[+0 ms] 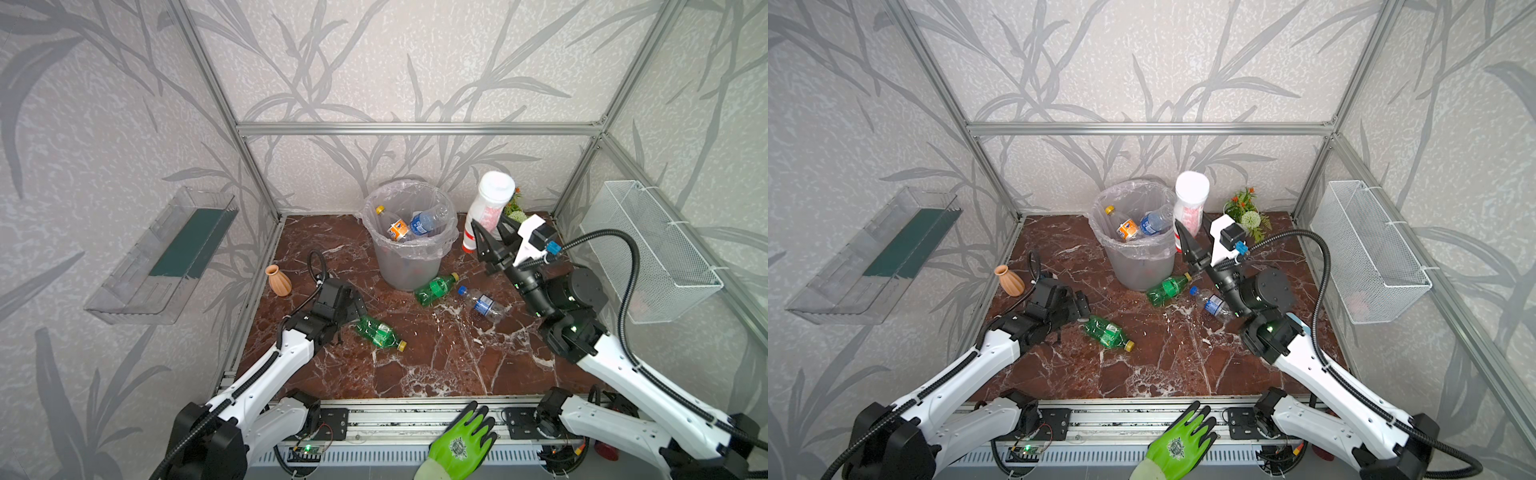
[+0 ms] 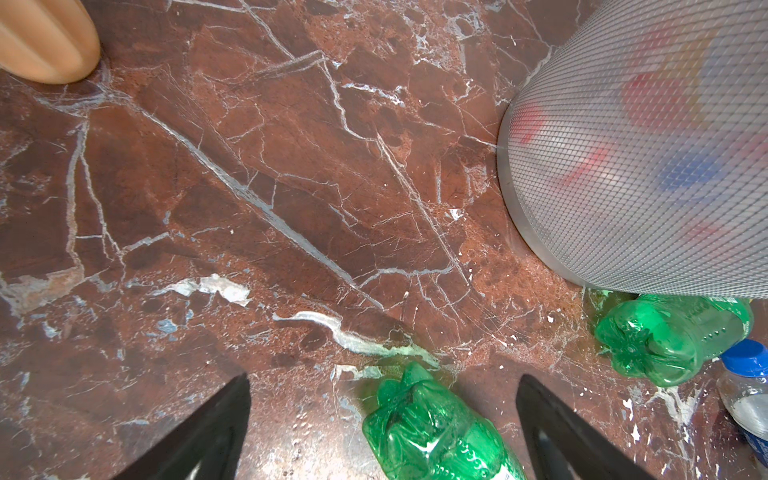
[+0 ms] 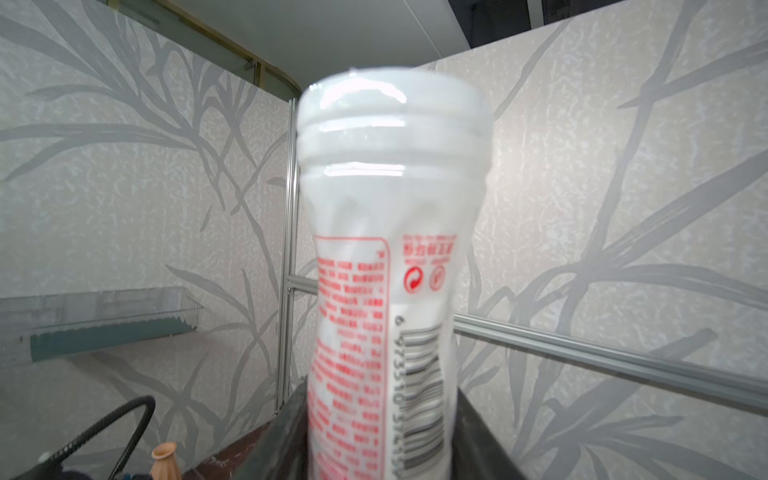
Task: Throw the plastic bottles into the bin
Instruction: 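Carry the white bottle over the bin with the right gripper and drop it, then grasp the green yellow-capped soda bottle with the left gripper while the right gripper withdraws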
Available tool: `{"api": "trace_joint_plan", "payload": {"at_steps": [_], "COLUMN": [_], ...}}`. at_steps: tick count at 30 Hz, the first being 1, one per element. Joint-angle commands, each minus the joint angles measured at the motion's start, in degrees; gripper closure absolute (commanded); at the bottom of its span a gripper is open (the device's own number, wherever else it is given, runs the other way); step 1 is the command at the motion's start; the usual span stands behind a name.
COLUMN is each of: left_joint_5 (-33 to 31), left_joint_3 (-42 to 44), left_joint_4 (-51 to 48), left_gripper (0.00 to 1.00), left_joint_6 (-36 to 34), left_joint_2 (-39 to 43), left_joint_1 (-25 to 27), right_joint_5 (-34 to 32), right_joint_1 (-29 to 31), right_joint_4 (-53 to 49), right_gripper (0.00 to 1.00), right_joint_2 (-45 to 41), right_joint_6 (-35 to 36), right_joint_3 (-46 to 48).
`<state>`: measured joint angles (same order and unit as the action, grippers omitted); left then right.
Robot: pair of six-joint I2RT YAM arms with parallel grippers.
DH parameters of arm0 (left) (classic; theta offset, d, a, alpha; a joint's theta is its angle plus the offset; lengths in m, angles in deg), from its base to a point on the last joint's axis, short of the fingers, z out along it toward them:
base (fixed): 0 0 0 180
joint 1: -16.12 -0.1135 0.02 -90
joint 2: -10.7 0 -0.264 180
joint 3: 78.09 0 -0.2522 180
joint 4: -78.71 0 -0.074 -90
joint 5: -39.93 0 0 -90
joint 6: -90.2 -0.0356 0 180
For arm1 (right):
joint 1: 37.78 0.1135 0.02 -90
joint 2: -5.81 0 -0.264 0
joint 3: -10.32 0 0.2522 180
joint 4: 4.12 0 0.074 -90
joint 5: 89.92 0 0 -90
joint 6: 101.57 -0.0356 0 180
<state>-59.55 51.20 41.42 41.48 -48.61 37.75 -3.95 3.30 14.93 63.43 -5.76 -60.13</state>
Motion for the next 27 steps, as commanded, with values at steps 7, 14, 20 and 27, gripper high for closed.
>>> {"api": "trace_joint_plan", "payload": {"at_steps": [7, 14, 20, 27], "left_joint_5": [-1.11, -2.78, -2.82, -0.48], "left_joint_3": [-0.05, 0.96, 1.71, 1.52], "left_joint_4": [-0.63, -2.32, -1.72, -3.05], "left_gripper": [0.01, 0.01, 0.01, 0.01], "left_joint_6": [1.17, 0.64, 0.92, 1.59], "left_joint_2": [1.63, 4.66, 5.60, 4.60], "left_joint_1": [-0.23, -0.20, -0.18, -0.20], "right_joint_5": [9.01, 7.10, 3.53, -1.22], "right_joint_1": [-4.25, -7.45, -7.80, -10.39], "right_joint_4": [-9.61, -13.55, -15.76, -18.67], "right_gripper": [0.37, 0.07, 0.07, 0.05], "right_joint_2": [31.24, 33.25, 25.61, 16.41], "right_joint_6": [-9.02, -11.09, -7.14, -6.86], "right_joint_3": [-24.70, -26.52, -22.09, -11.91]}}
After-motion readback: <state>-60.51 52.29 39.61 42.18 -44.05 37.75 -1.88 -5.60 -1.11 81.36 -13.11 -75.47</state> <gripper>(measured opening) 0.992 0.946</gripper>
